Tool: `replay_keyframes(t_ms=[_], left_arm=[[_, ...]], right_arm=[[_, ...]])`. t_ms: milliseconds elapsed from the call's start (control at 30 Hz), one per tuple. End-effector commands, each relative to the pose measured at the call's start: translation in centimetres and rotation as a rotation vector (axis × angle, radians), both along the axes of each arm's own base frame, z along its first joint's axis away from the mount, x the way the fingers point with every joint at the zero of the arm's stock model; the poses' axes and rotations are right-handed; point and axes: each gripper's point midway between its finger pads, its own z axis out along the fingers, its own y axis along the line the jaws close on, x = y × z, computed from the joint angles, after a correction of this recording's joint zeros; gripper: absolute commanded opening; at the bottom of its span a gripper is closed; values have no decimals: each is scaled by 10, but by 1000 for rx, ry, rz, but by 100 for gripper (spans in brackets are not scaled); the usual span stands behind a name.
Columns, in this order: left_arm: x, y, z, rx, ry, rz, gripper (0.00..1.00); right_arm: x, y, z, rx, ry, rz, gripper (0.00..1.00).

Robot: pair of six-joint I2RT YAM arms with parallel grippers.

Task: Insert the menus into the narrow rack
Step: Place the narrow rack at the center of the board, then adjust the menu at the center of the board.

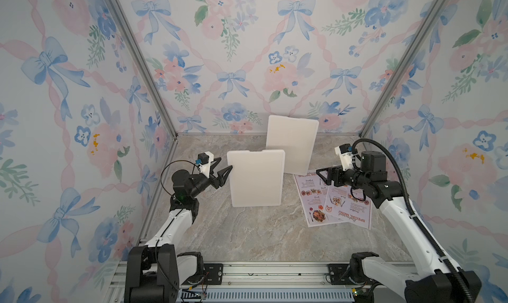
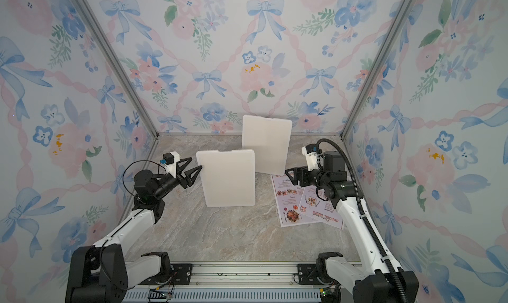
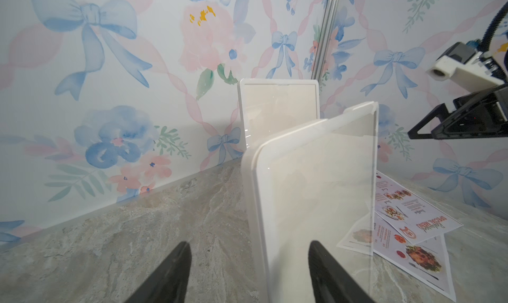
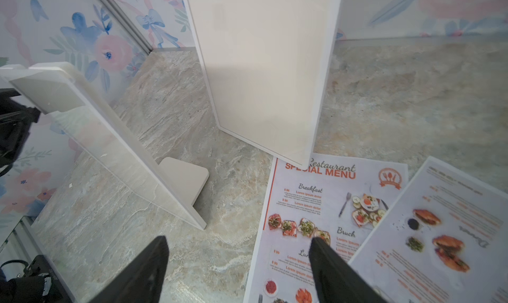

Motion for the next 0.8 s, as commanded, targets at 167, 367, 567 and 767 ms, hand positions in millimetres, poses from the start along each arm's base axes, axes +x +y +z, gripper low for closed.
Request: replay_keyframes(t_ms=[167, 367, 567, 767], left_arm=[[-36, -47, -1, 92, 180, 152, 67], [-73, -131, 0, 137, 204, 34, 67], [-80, -211, -4, 157, 281, -37, 65], [-87, -302, -18, 169, 356, -134, 63]], right_arm=[[-31, -104, -45, 42, 366, -544, 74], [-39, -132, -82, 12, 493, -665, 64], [-21, -117, -131, 92, 572, -603, 24], [-13, -120, -175, 33, 652, -612, 0]])
